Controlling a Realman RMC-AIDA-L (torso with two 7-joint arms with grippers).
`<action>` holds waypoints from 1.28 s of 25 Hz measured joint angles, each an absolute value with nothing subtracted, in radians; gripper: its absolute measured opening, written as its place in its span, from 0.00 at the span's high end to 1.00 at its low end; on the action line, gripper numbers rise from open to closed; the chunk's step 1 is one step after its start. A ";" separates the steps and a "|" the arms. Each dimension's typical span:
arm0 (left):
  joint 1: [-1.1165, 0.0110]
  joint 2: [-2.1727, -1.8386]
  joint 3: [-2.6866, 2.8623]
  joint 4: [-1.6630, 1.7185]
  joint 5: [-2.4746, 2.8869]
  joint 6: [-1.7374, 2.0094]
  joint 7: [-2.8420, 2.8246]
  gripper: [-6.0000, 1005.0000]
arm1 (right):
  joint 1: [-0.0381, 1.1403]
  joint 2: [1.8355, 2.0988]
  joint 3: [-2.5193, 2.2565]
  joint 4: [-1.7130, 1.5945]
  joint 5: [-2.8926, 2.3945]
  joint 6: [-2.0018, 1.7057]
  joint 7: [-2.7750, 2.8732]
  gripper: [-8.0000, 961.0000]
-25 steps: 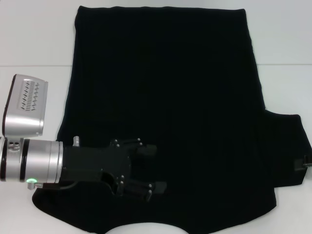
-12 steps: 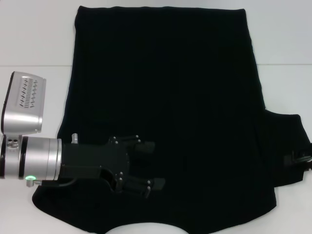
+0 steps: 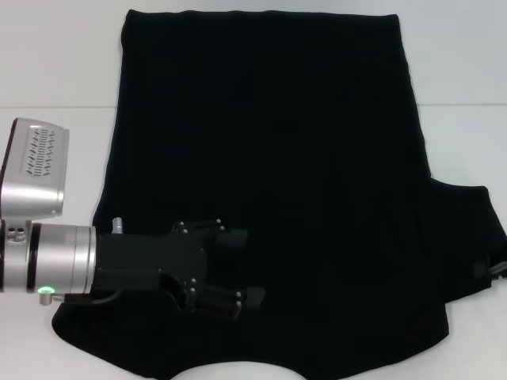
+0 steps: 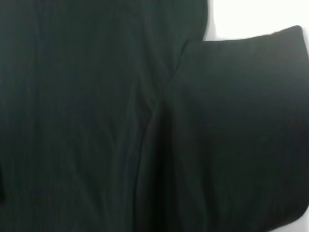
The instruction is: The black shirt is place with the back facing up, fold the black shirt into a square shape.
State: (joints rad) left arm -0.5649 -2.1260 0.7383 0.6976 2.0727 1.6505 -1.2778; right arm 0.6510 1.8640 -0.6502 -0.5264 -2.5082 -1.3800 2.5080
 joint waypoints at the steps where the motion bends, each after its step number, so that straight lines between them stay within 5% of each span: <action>1: -0.565 -2.126 0.738 0.698 2.073 1.651 -1.278 0.05 | 0.649 1.864 -0.650 -0.527 -2.508 -1.378 2.506 0.73; 5: -0.564 -2.126 0.737 0.696 2.073 1.651 -1.283 0.05 | 0.644 1.864 -0.648 -0.527 -2.508 -1.367 2.487 0.92; 19: -0.563 -2.130 0.738 0.696 2.066 1.651 -1.324 0.05 | 0.594 1.837 -0.551 -0.583 -2.500 -1.342 2.371 0.98; 32: -0.563 -2.134 0.738 0.692 2.065 1.650 -1.342 0.05 | 0.644 1.847 -0.545 -0.596 -2.476 -1.342 2.295 0.98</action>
State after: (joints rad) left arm -0.5629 -2.1338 0.7379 0.6920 2.0647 1.6505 -1.3418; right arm 0.6439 1.8469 -0.5446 -0.5964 -2.4765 -1.3422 2.2951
